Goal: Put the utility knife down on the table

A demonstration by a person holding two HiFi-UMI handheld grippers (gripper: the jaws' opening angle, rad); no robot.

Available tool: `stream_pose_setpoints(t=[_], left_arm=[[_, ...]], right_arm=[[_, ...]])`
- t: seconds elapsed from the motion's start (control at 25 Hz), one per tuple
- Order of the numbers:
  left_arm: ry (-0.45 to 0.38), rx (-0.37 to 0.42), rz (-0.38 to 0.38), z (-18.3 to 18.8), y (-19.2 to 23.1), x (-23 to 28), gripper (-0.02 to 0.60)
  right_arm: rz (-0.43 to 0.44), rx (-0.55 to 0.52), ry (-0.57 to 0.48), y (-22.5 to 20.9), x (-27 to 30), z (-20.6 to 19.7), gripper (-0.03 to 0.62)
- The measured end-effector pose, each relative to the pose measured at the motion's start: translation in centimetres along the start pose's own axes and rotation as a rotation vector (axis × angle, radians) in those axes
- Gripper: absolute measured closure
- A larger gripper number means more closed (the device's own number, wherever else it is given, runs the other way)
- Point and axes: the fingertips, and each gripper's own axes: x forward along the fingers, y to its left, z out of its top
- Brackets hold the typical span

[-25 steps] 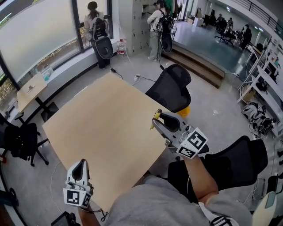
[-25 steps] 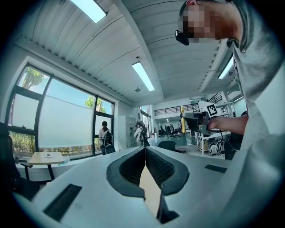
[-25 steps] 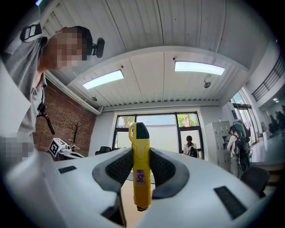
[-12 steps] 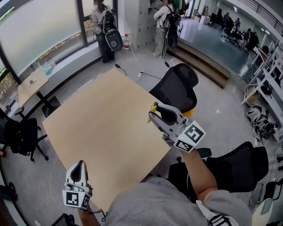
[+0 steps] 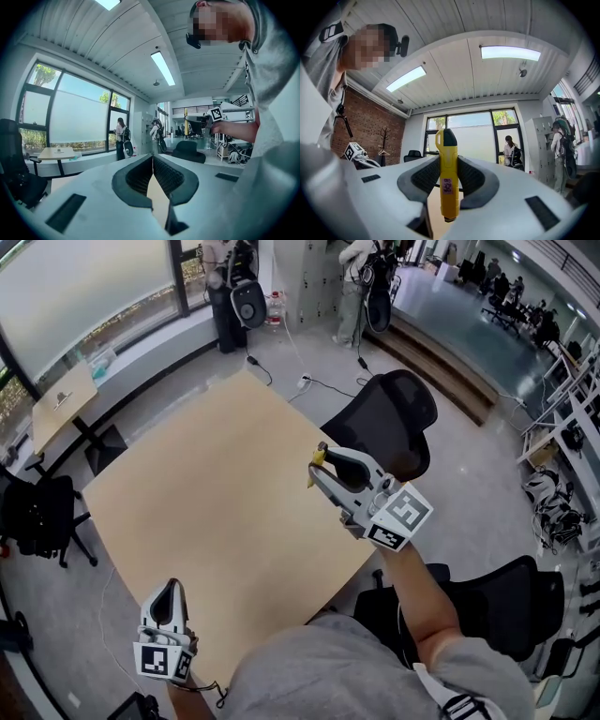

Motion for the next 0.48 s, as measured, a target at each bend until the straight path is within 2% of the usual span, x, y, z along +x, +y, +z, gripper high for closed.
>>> stream_pose_setpoints(t=[0.2, 0.28, 0.36, 0.4, 0.48], left_arm=[[0.002, -0.003, 0.004, -0.1, -1.6, 1.9, 0.575], [0.058, 0.000, 0.008, 0.6, -1.8, 4.7, 0.575], [0.159, -0.011, 0.048, -0.1, -1.2, 6.8, 0.575], [0.176, -0.028, 0.075, -0.5, -0.6, 7.3, 0.575], [0.141, -0.039, 0.092, -0.5, 0.6, 8.1, 0.575]], right_arm=[[0.030, 0.020, 0.022, -2.2, 0.0, -0.3, 0.477], [0.042, 0.013, 0.041, -5.5, 1.7, 0.7, 0.477], [0.084, 0.054, 0.056, -8.7, 4.6, -1.0, 0.477], [0.107, 0.079, 0.061, -9.6, 5.9, -2.5, 0.477], [0.117, 0.088, 0.061, -10.3, 7.7, -4.4, 0.477]])
